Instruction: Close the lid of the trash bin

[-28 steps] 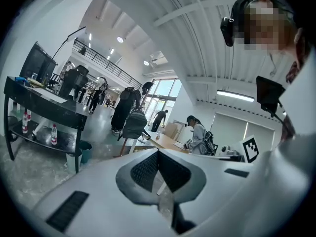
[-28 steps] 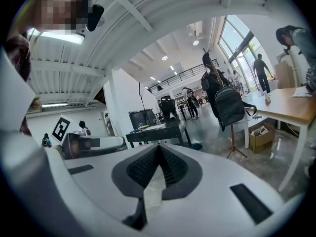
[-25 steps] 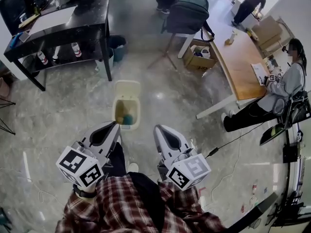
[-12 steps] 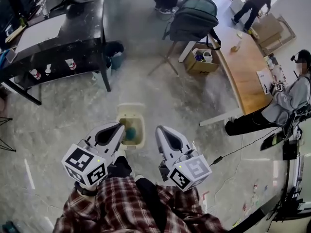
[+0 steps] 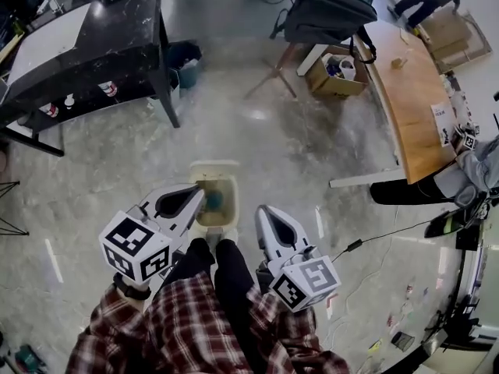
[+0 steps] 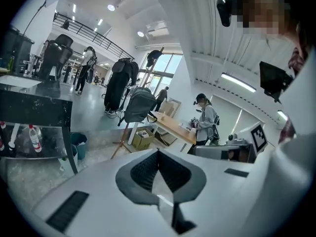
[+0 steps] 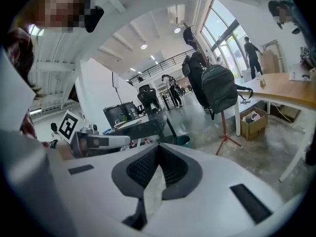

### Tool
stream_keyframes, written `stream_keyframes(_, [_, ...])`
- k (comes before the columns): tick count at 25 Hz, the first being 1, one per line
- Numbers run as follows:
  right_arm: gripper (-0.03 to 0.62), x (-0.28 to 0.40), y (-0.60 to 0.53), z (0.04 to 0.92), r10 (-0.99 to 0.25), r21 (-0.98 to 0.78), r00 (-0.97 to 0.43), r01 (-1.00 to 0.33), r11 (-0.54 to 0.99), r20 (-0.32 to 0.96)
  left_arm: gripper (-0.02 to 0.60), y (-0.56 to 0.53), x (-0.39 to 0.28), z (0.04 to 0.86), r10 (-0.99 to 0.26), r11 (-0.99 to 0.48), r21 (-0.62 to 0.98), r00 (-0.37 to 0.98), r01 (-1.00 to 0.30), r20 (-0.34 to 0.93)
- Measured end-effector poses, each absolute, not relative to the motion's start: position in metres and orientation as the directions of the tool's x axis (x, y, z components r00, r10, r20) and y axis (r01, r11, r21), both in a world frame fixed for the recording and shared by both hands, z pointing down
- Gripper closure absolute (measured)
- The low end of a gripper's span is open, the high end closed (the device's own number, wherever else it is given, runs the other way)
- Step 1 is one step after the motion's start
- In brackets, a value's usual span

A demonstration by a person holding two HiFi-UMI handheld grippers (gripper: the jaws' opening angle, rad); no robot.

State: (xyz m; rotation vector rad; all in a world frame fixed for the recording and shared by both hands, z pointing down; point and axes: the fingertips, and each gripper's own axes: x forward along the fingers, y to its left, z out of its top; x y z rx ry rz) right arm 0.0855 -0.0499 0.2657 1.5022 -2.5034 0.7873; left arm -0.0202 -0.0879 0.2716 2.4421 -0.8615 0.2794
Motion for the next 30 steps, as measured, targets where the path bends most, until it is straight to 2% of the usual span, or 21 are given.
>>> stream_keyframes(9, [0.582, 0.083, -0.058, 0.326, -0.656, -0.452, -0.624, -0.774, 0.443, 0.424, 0.571, -0.105, 0.003, 0.345, -0.486, -0.607, 0.457, 0.759, -0.650, 0.434])
stream_keyframes(17, [0.582, 0.070, -0.057, 0.417, -0.539, -0.502, -0.671, -0.740, 0.447, 0.509, 0.571, -0.144, -0.012, 0.418, -0.479, -0.589, 0.442, 0.733, -0.676, 0.483])
stream_keyframes(30, [0.582, 0.070, -0.088, 0.539, -0.475, -0.500, -0.669, -0.743, 0.445, 0.571, 0.571, -0.171, 0.002, 0.533, -0.453, -0.583, 0.458, 0.736, -0.671, 0.503])
